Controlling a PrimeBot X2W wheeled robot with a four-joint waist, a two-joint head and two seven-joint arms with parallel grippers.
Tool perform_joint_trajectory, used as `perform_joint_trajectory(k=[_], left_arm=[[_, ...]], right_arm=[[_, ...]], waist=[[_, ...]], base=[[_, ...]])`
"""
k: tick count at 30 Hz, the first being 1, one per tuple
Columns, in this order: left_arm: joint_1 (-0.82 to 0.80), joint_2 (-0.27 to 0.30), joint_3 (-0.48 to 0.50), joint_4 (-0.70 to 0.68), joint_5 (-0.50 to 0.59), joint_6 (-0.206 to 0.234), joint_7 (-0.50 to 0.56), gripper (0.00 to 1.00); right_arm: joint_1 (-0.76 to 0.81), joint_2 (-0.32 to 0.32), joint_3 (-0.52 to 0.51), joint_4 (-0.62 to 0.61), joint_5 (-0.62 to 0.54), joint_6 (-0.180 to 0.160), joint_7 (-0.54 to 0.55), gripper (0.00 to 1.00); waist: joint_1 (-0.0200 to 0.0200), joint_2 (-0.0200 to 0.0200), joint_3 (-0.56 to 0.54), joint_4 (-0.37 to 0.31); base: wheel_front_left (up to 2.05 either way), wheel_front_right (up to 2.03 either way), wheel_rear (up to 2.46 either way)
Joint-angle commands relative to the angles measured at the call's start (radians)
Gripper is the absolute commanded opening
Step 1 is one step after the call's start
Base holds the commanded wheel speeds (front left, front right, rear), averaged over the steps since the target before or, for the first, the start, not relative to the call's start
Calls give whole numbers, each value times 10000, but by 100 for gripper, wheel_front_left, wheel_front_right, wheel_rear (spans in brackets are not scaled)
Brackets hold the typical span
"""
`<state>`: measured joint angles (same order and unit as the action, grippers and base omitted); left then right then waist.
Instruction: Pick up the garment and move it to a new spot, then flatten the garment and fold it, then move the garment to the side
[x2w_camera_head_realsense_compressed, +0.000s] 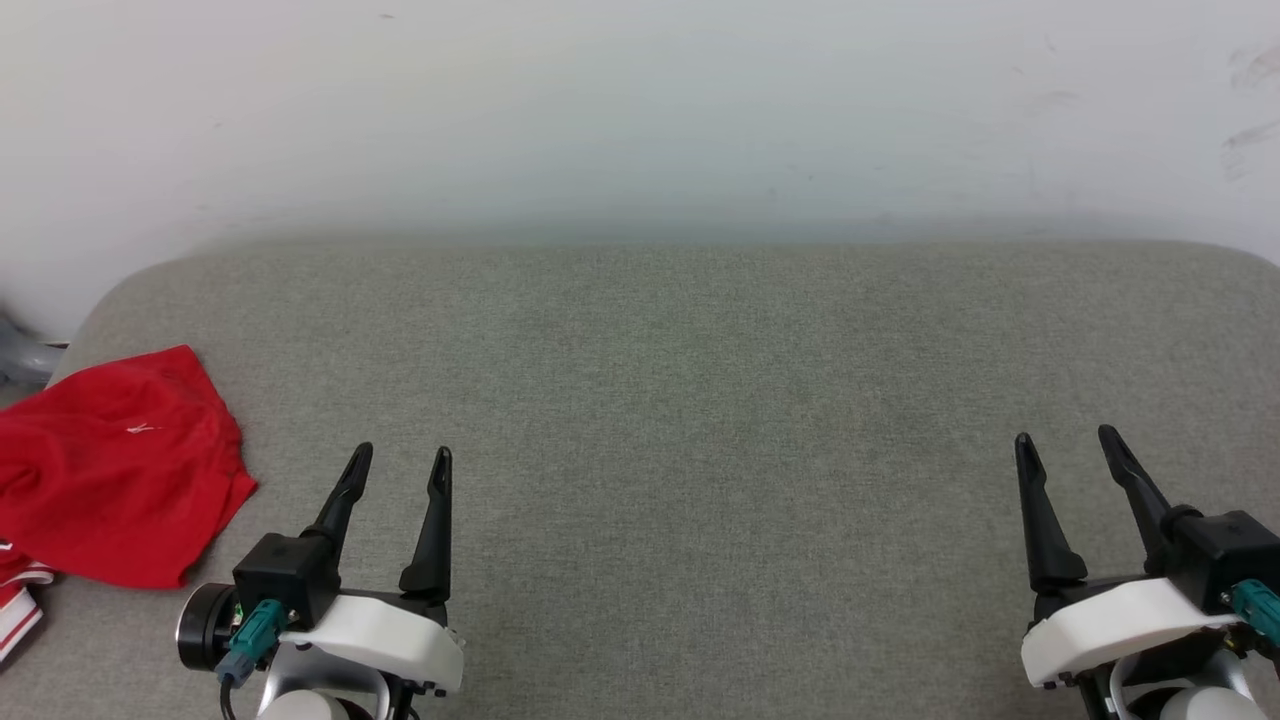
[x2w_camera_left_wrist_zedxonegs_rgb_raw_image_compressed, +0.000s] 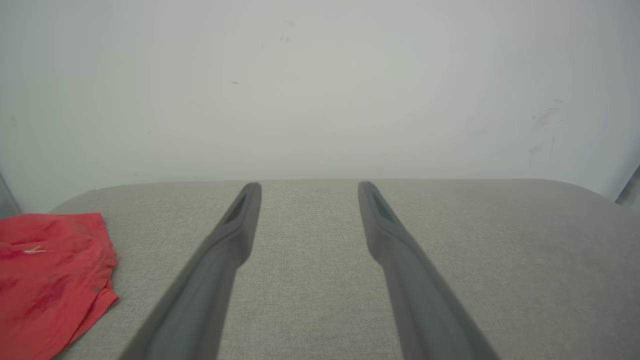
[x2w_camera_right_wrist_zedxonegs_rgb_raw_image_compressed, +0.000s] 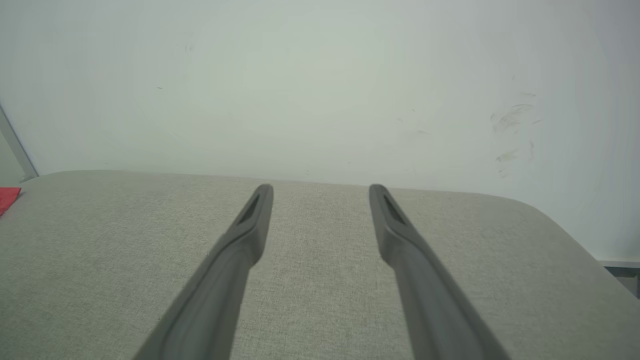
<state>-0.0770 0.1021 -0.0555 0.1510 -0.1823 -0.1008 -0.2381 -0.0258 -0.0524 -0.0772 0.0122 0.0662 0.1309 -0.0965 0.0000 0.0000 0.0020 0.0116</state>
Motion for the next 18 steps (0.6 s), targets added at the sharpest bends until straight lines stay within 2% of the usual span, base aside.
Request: perform_joint_trajectory(k=[1, 8, 18], left_arm=[[-94, -38, 53, 6, 193, -55, -91, 100], [-149, -161, 169, 94, 493, -198, -232, 100], [-221, -247, 431, 207, 590, -280, -286, 100]], right_arm=[[50, 28, -26, -112, -222, -3, -65, 100], [181, 30, -15, -235, -430, -3, -93, 100], [77, 29, 231, -253, -405, -3, -83, 100]], waist=[[0, 0, -9, 31], [0, 0, -26, 365], [0, 0, -6, 1339]], base=[[0, 0, 0], [0, 0, 0], [0, 0, 0]])
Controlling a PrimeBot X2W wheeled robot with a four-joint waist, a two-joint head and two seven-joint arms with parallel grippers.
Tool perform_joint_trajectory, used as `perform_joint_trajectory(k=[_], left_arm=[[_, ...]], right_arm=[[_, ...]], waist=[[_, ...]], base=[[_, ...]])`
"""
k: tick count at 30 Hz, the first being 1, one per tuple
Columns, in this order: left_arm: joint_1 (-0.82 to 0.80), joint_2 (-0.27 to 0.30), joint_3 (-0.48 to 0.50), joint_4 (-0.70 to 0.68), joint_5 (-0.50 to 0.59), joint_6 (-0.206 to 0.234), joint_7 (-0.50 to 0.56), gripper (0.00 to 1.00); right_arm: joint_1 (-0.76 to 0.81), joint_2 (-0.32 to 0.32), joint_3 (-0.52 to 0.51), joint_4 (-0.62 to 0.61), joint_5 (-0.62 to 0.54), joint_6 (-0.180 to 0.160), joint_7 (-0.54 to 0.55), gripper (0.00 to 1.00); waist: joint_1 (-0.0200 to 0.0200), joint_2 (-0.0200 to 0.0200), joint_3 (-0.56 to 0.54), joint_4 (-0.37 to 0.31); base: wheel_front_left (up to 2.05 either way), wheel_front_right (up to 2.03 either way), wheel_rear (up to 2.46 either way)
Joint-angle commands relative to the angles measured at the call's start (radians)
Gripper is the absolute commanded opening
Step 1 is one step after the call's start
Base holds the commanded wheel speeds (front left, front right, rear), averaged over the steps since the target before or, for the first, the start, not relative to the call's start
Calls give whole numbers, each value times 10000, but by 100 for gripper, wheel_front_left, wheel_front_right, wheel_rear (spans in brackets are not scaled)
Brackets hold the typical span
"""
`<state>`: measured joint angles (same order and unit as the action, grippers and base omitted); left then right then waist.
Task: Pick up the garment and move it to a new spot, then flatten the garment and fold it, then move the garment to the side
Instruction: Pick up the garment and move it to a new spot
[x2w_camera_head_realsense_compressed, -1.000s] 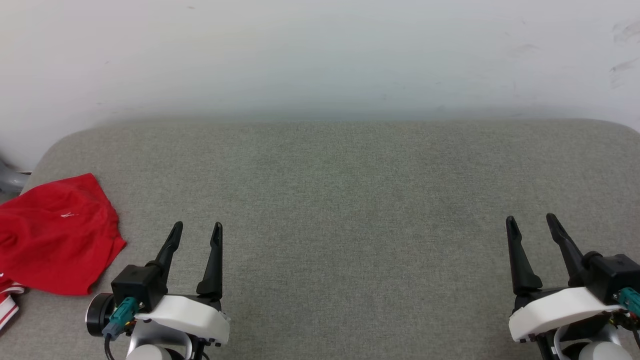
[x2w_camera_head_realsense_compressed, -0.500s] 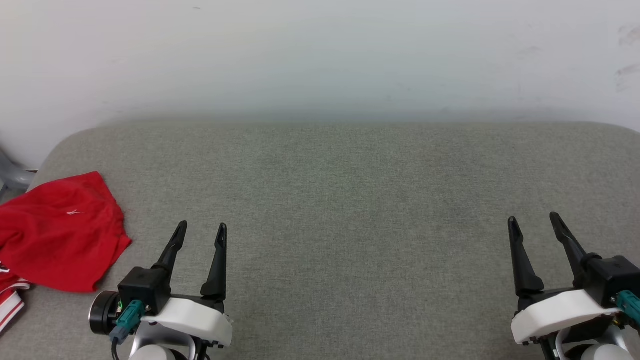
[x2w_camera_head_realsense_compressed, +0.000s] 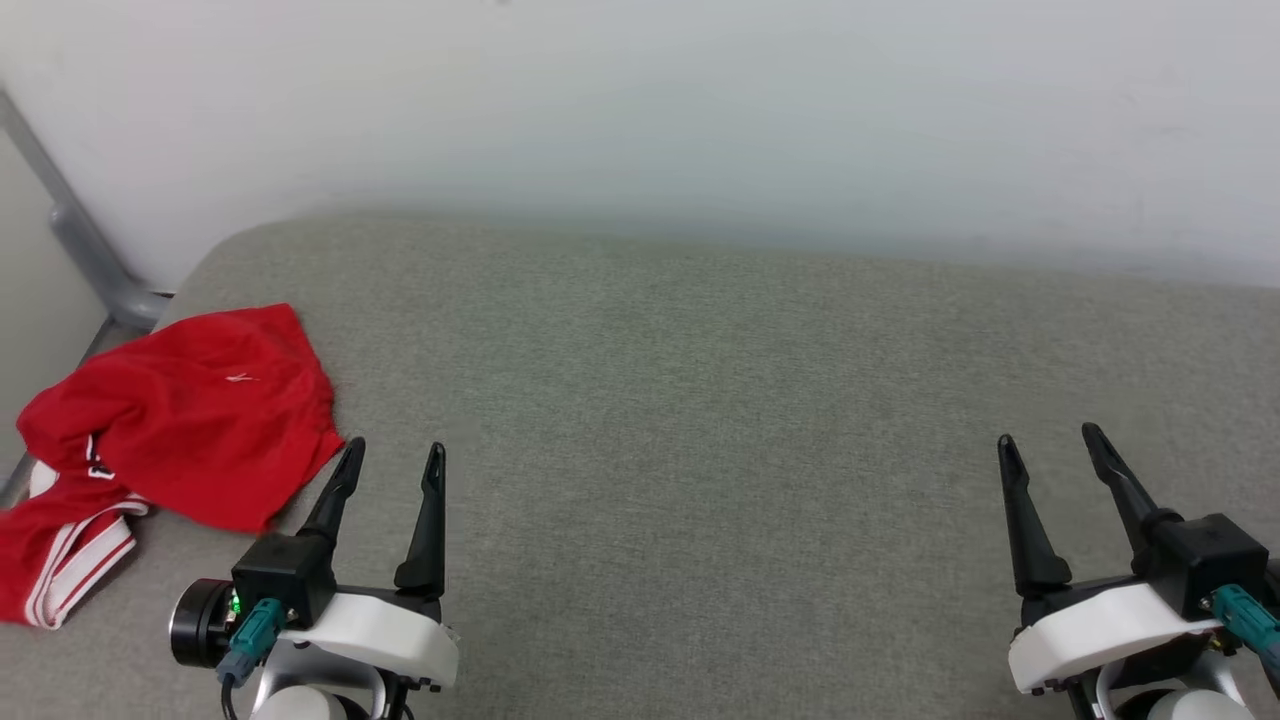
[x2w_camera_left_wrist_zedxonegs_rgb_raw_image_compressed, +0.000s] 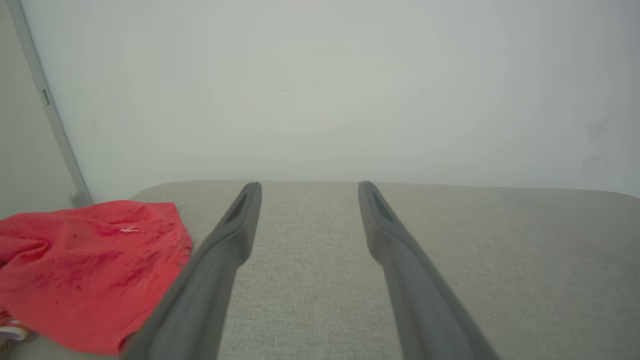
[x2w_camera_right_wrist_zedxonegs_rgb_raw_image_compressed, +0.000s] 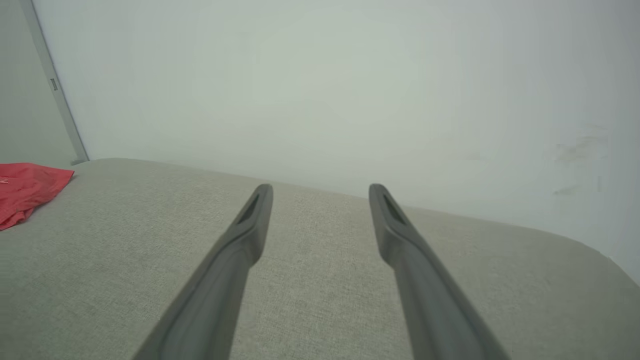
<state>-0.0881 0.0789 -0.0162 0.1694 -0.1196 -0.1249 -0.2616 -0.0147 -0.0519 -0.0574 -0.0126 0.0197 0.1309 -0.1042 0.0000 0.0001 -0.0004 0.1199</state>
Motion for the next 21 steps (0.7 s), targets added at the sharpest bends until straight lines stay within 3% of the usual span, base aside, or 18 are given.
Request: perform_joint_trajectory(k=[1, 12, 21], left_arm=[[-120, -11, 46, 35, -33, -37, -47, 100], [-92, -84, 244, 75, -362, -64, -40, 100], [-79, 0, 313, 25, -503, -66, -40, 100]], right_arm=[[-52, 23, 75, 3, 69, -3, -17, 100], [-124, 21, 549, -101, 282, -5, -96, 100], [-188, 19, 797, -192, 293, -5, -54, 100]], waist=[[0, -1, 24, 372], [0, -1, 91, 1997], [0, -1, 109, 2822]], base=[[0, 0, 0], [0, 0, 0], [0, 0, 0]])
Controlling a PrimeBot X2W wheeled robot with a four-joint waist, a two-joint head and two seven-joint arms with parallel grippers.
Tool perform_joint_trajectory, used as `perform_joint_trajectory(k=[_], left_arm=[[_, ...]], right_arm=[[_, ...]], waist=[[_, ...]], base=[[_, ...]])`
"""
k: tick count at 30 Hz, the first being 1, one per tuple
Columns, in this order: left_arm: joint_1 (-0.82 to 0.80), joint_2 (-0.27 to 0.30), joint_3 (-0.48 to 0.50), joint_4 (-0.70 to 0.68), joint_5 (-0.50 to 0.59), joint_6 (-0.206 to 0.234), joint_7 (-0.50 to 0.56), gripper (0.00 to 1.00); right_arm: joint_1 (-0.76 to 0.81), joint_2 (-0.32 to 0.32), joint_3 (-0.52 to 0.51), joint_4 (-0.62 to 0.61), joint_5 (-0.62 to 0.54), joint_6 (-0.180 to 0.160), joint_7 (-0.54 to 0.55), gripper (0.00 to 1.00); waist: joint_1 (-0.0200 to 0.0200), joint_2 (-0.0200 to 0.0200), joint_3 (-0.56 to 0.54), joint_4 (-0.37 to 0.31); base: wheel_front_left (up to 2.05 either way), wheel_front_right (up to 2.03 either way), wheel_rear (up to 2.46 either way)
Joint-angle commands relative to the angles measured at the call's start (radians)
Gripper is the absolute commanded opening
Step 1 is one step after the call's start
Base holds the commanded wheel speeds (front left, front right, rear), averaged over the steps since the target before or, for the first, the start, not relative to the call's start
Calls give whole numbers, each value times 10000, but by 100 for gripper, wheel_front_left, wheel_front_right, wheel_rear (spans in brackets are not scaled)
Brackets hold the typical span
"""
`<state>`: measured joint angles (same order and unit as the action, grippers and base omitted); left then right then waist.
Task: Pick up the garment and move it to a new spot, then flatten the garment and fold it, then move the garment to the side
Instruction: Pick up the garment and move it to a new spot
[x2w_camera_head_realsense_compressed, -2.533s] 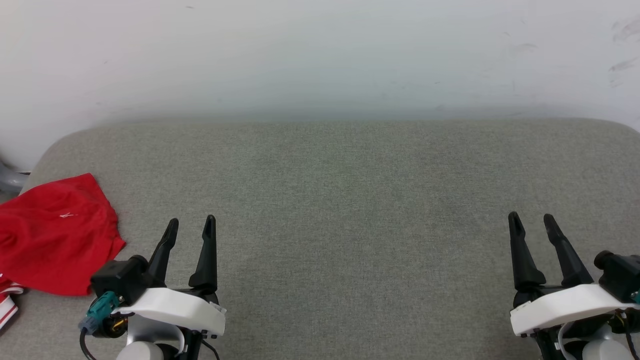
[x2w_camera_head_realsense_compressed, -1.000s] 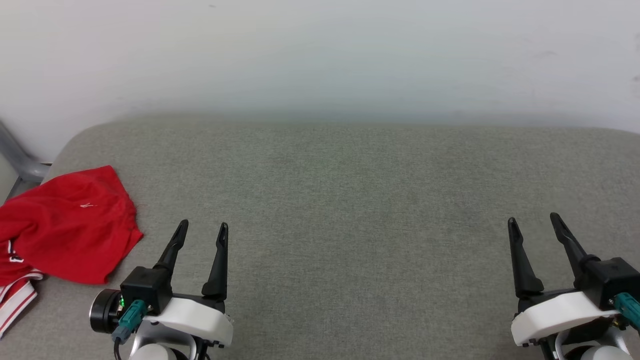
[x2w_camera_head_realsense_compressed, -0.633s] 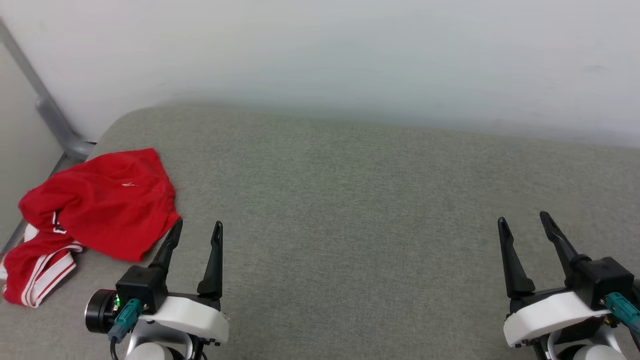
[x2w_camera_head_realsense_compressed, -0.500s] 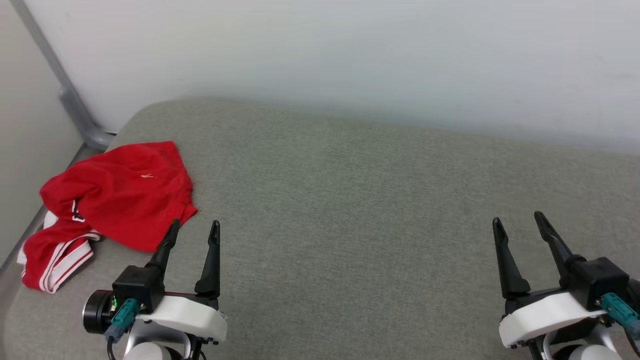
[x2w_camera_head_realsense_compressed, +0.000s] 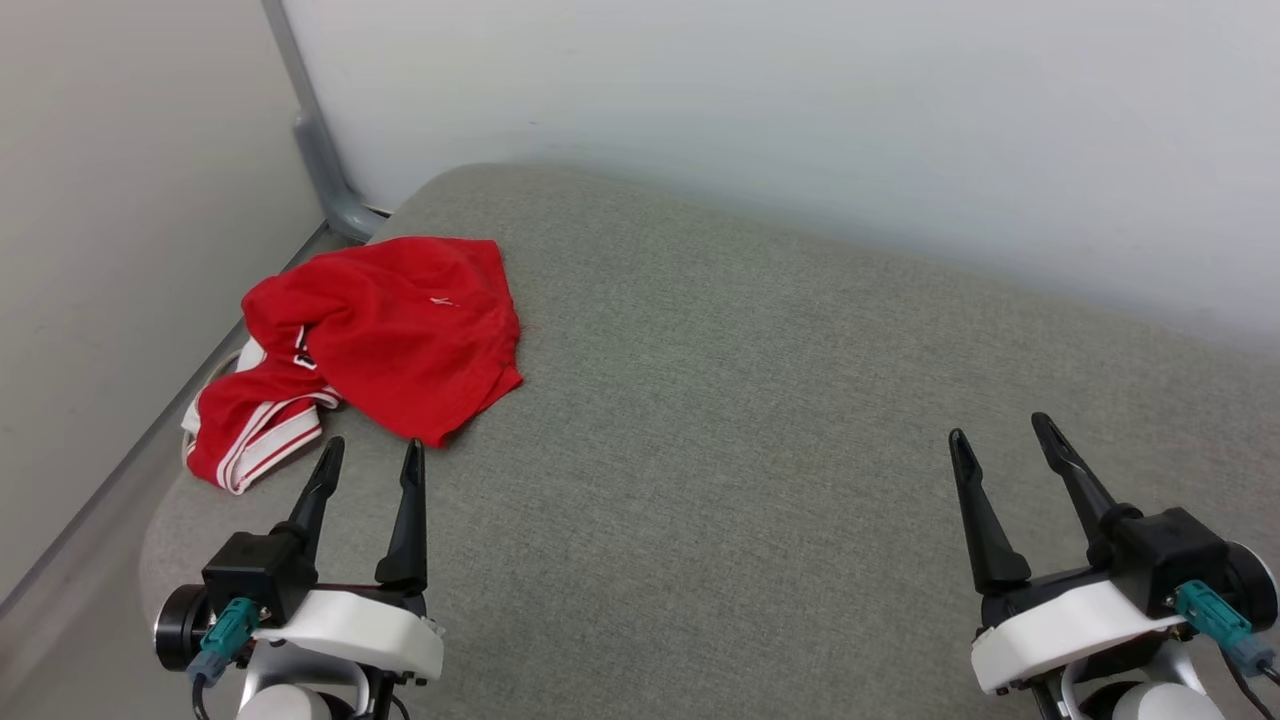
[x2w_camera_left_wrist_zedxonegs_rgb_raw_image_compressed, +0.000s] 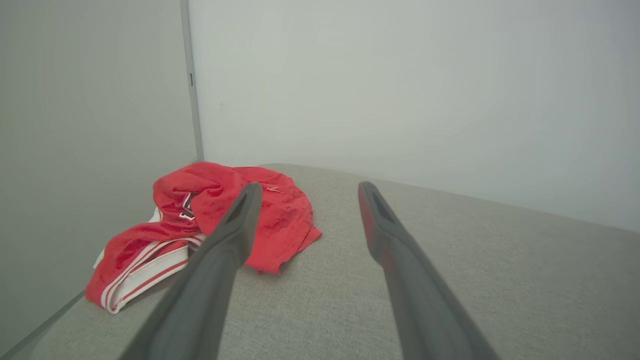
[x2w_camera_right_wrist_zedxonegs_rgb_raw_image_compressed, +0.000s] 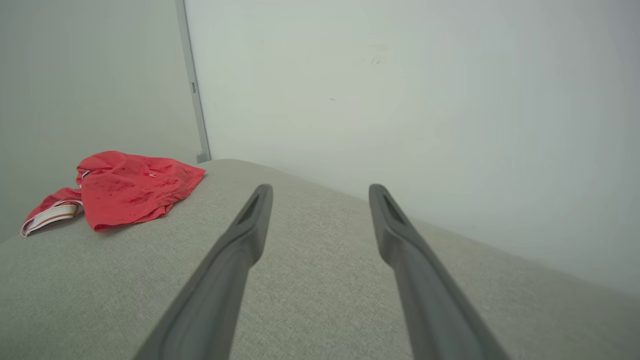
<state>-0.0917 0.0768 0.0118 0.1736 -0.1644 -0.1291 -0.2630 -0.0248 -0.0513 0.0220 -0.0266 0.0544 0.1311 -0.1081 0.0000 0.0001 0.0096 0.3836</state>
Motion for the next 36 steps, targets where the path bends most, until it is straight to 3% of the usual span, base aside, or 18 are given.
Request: perform_joint_trajectory(k=[1, 15, 21, 29, 36], left_arm=[[-53, 16, 30, -19, -79, -24, -26, 100], [-128, 39, 170, -35, -92, -25, -26, 100], [-644, 179, 144, 441, -588, -25, -26, 100], [-2881, 916, -181, 2192, -1928, -26, 78, 100], [-5036, 2067, -236, 3324, -3280, -26, 1547, 100]], right_arm=[[-91, 14, -10, -53, 11, -5, -14, 100], [-154, 12, -7, 99, 135, -5, -57, 100], [-347, 11, -56, -42, 39, -7, 84, 100], [-1055, 8, -121, -389, -393, -7, 307, 100], [-1779, 8, -219, -655, -612, -7, 357, 100]], waist=[[0, -1, 21, 262], [0, -1, 99, 507], [0, -1, 585, 362], [0, -1, 1992, -260], [0, -1, 3319, -1068]], base=[[0, 0, 0], [0, 0, 0], [0, 0, 0], [0, 0, 0], [0, 0, 0]])
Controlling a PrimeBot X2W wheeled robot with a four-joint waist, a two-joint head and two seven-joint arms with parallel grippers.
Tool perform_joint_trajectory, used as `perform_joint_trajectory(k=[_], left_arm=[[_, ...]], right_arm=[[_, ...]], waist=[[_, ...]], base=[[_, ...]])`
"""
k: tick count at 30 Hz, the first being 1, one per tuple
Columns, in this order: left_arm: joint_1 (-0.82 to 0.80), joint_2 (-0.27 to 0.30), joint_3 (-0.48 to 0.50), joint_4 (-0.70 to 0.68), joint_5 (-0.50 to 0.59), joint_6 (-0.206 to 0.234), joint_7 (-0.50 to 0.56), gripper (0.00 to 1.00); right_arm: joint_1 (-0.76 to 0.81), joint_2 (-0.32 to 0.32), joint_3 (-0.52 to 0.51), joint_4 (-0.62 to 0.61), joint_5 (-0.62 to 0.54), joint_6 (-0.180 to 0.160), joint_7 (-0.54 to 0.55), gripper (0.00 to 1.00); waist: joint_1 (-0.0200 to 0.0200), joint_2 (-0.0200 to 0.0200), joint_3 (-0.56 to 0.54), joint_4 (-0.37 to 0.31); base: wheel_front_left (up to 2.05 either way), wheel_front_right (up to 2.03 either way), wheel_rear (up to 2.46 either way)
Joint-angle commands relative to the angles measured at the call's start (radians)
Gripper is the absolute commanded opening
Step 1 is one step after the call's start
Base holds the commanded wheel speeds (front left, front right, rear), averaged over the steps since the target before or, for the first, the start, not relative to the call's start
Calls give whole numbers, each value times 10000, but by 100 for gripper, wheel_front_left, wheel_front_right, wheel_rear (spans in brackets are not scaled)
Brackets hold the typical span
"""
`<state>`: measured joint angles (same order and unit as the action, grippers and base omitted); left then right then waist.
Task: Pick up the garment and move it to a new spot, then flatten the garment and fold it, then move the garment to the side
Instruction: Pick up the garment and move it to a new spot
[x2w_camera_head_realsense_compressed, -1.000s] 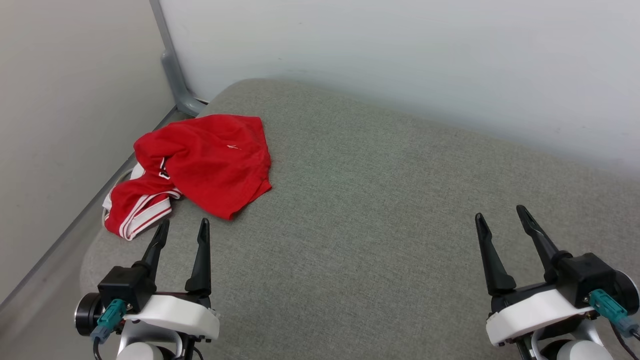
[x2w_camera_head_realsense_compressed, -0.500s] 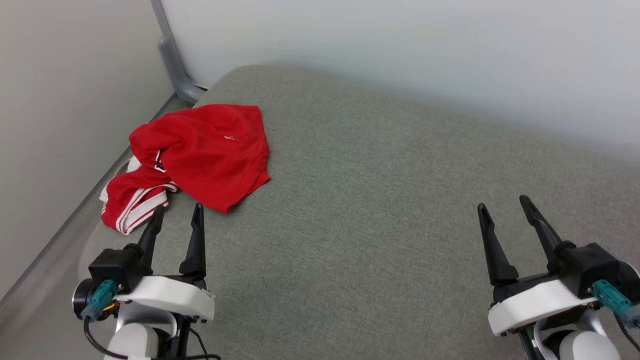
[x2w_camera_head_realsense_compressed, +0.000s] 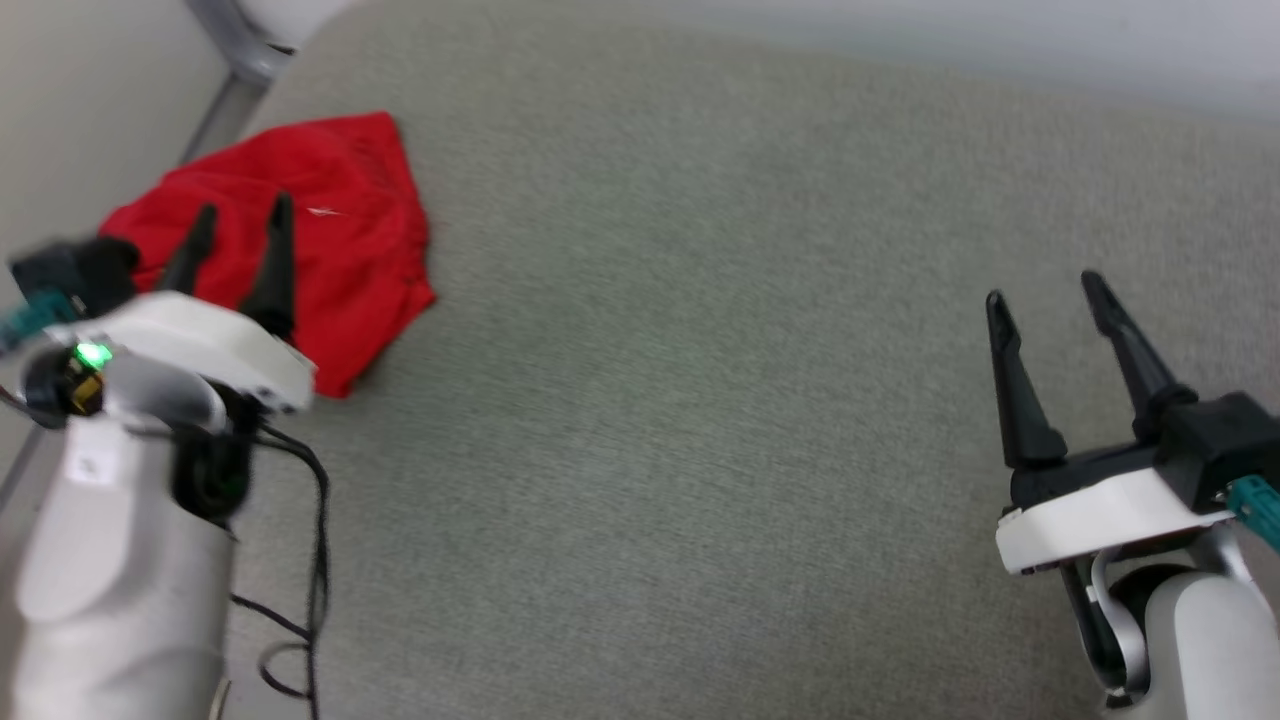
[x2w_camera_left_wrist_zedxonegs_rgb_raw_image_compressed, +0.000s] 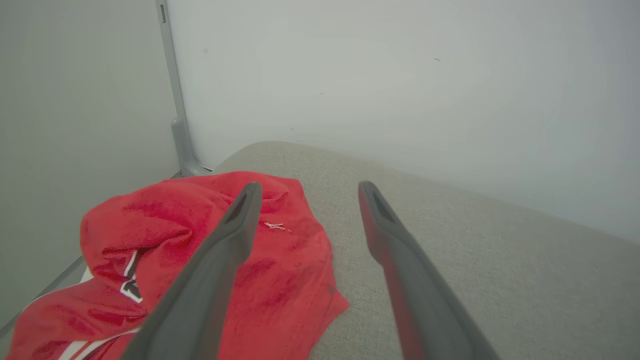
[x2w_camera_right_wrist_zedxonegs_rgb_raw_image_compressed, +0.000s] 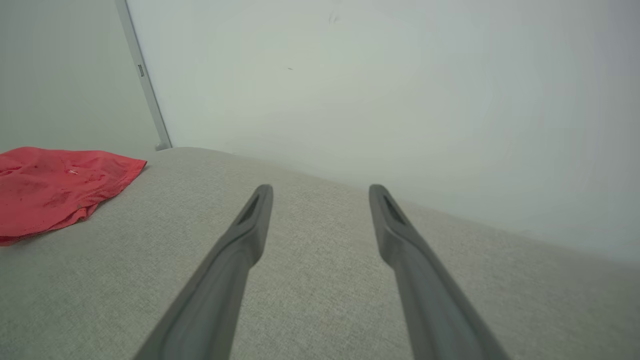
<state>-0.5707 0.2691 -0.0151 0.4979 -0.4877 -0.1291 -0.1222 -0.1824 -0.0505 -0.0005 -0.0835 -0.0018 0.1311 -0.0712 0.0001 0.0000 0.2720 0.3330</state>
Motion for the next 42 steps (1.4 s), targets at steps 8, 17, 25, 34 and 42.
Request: perform_joint_trajectory(k=[8, 17, 25, 34, 42], left_arm=[[-2141, 1688, -303, 1367, -1523, -26, 3292, 100], [-3042, 2894, -544, 3040, -2278, 14, 6260, 100], [-2806, 2876, -1137, 4241, -2161, 502, 8392, 0], [-3321, 3045, -1075, 3520, -1622, 690, 6051, 0], [-3466, 2931, -1073, 2989, -1046, 767, 3008, 0]], right_arm=[[-856, 0, -17, -510, -208, -7, -61, 100], [-1346, 0, 108, -875, -228, -7, -77, 100], [-1561, 2, 69, -1102, -311, -7, 14, 100], [-1525, 1, 38, -929, -208, -7, -5, 100], [-1079, 1, -199, -561, 173, -7, -242, 100]], waist=[[-1, 0, 2026, -1358], [-1, 0, 3087, -1860], [-1, 0, 3487, -1848], [-1, 0, 2957, -1555], [-1, 0, 1684, -1289]], base=[[0, 0, 0], [0, 0, 0], [0, 0, 0], [0, 0, 0], [0, 0, 0]])
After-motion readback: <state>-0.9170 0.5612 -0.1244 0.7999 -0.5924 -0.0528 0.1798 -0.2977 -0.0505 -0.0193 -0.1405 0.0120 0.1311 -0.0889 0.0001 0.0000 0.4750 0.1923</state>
